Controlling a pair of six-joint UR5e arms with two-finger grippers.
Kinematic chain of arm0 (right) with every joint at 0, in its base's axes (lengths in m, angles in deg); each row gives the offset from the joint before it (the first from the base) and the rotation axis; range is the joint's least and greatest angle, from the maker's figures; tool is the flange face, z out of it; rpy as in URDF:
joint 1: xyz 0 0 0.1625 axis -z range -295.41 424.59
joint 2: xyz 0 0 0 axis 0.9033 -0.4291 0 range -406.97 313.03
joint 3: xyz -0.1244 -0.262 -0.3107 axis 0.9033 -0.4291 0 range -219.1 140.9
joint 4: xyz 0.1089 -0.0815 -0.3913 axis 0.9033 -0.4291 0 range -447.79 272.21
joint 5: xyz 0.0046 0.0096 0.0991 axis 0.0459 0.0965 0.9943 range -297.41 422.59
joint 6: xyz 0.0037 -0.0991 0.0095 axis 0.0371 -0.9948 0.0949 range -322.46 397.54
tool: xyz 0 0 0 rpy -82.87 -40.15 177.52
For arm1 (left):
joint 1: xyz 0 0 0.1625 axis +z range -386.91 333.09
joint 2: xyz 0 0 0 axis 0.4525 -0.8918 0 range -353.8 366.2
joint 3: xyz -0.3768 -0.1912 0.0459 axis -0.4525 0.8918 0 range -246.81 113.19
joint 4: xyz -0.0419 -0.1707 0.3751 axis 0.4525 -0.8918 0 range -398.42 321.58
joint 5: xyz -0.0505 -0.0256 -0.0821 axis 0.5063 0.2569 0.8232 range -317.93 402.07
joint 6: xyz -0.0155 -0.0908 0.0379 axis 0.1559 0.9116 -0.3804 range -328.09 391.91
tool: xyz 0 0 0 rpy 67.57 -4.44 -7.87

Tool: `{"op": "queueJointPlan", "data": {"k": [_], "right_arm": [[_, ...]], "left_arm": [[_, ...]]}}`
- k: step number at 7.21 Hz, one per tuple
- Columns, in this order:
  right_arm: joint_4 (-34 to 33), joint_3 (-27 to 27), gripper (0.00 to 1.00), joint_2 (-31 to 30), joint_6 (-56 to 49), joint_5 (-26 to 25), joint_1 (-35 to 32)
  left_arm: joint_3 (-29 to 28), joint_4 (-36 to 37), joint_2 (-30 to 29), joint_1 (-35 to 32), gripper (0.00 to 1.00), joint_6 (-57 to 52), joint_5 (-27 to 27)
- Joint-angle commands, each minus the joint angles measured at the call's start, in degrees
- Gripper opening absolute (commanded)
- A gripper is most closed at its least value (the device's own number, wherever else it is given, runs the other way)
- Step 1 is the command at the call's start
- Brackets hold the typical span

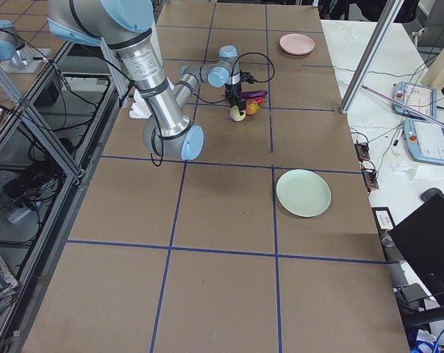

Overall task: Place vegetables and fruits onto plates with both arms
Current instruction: 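Close the right gripper on the apple and lift it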

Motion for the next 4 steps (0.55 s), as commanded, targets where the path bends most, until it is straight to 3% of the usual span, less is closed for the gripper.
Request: {"op": "queueJointPlan", "data": {"k": [1, 2, 3, 4], "right_arm": [[-0.82, 2.08, 0.07, 0.03, -0.10, 7.93, -6.07], [-1.18, 2.62, 0.07, -0.67, -0.01, 14.70, -11.69], [-3.79, 2.45, 0.07, -0.93, 0.16, 18.25, -17.05], [-6.17, 1.66, 0.08, -1.20, 0.43, 18.54, -22.41]], "left_arm": [[0.07, 0.01, 0.00, 0.01, 1.00, -0.07, 0.00], [0.07, 0.01, 0.00, 0.09, 1.00, -0.07, 0.00], [0.07, -0.08, 0.00, 0.53, 1.00, -0.07, 0.09], [0.07, -0.08, 0.00, 1.06, 1.00, 0.02, 0.09]]}}
